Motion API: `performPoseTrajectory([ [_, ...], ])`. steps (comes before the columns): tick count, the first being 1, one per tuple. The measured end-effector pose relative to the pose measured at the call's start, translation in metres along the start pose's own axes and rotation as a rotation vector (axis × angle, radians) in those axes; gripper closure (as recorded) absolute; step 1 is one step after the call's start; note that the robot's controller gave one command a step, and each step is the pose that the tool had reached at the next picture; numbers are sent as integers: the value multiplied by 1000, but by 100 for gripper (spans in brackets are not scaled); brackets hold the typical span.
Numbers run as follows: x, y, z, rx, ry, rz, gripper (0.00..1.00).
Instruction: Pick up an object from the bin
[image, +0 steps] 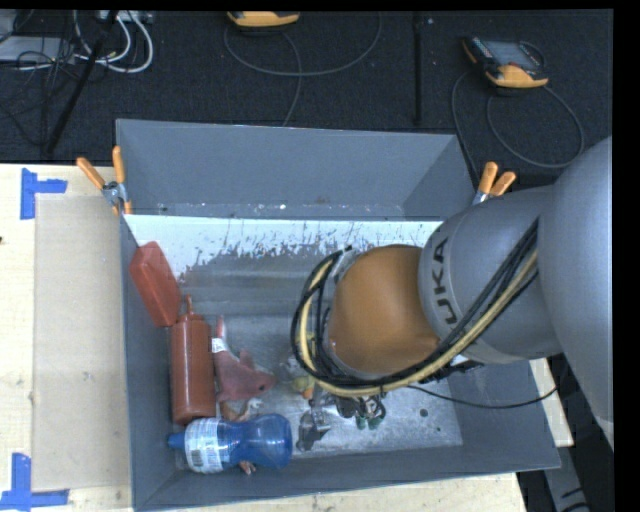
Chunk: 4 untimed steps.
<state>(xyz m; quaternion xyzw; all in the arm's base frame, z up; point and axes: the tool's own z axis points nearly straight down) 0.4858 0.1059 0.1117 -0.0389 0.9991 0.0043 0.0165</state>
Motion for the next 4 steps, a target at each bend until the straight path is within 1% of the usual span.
performPoseTrajectory([
  [1, 0, 13, 20, 4, 35, -175, 0],
  [2, 5, 36, 39, 3, 33, -290, 100],
  [3, 2, 37, 39, 1, 19, -289, 0],
  [4, 5, 35, 39, 3, 31, -287, 100],
])
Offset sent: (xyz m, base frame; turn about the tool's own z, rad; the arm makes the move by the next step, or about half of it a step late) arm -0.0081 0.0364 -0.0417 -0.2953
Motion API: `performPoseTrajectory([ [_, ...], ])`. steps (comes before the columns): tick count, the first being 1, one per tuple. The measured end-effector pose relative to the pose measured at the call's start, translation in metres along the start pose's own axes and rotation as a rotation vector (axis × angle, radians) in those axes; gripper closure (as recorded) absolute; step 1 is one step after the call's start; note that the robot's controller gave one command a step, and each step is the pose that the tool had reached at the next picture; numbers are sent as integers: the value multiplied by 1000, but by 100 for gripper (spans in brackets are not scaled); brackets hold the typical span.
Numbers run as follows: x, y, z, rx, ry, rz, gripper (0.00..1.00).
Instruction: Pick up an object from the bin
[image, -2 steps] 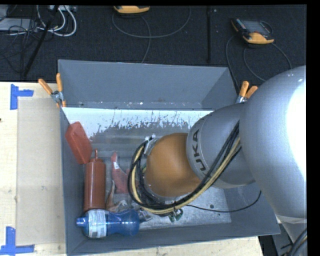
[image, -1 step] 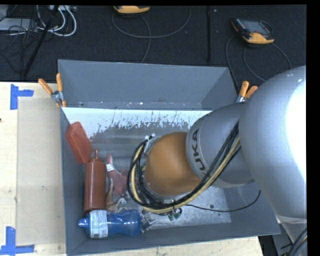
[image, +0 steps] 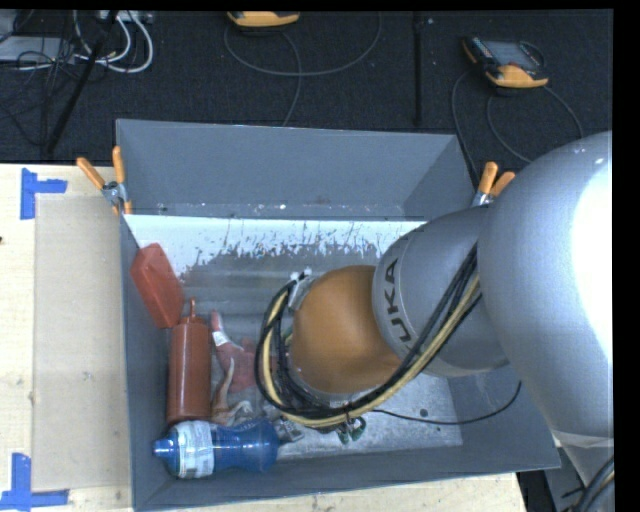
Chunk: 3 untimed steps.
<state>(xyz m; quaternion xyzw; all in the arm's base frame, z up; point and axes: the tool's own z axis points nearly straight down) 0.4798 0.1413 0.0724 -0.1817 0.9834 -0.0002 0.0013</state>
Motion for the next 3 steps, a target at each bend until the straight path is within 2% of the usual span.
performPoseTrajectory([
  [1, -3, 0, -1, 0, -9, 1, 0],
  [2, -1, 0, 0, 0, -4, 3, 100],
  [3, -3, 0, -1, 0, -9, 3, 0],
])
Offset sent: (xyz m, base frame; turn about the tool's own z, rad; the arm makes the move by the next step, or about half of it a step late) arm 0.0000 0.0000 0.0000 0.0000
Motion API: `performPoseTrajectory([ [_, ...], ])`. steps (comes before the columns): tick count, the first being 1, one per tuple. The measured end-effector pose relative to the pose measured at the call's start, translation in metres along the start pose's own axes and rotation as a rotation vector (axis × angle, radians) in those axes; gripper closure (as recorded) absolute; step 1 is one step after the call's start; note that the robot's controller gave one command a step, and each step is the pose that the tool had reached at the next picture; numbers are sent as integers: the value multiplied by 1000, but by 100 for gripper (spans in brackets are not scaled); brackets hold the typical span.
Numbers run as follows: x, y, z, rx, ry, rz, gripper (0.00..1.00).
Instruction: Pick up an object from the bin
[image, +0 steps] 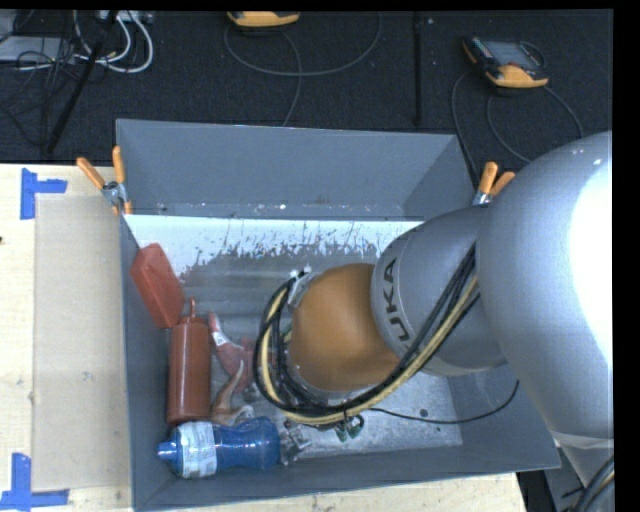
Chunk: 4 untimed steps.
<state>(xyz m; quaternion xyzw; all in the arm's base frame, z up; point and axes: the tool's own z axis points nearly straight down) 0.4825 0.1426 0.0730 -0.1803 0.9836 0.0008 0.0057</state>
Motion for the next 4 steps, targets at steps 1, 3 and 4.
performPoseTrajectory([
  [1, 2, -1, 0, 1, 6, 1, 100],
  [3, 3, -1, 0, 0, 8, 3, 100],
  [4, 0, 0, 0, 0, 0, 3, 0],
])
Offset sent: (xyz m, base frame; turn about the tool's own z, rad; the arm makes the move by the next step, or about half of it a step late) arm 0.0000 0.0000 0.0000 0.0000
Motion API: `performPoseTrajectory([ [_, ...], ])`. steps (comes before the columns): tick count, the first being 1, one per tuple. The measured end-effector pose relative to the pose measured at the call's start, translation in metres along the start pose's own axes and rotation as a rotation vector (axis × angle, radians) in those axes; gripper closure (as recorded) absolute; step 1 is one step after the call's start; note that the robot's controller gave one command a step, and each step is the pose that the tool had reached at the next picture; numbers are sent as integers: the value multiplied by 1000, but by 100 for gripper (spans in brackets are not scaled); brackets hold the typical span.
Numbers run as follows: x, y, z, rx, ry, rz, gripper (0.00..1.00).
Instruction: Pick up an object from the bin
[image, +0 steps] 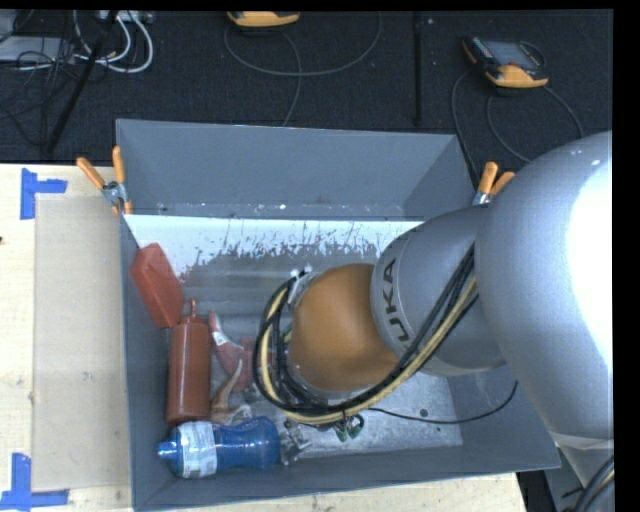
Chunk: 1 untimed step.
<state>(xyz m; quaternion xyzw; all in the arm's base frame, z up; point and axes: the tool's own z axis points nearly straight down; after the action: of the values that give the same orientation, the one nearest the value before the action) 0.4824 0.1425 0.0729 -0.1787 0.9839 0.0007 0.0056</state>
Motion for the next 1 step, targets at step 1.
performPoseTrajectory([
  [1, 3, 0, 0, 0, 8, 1, 100],
])
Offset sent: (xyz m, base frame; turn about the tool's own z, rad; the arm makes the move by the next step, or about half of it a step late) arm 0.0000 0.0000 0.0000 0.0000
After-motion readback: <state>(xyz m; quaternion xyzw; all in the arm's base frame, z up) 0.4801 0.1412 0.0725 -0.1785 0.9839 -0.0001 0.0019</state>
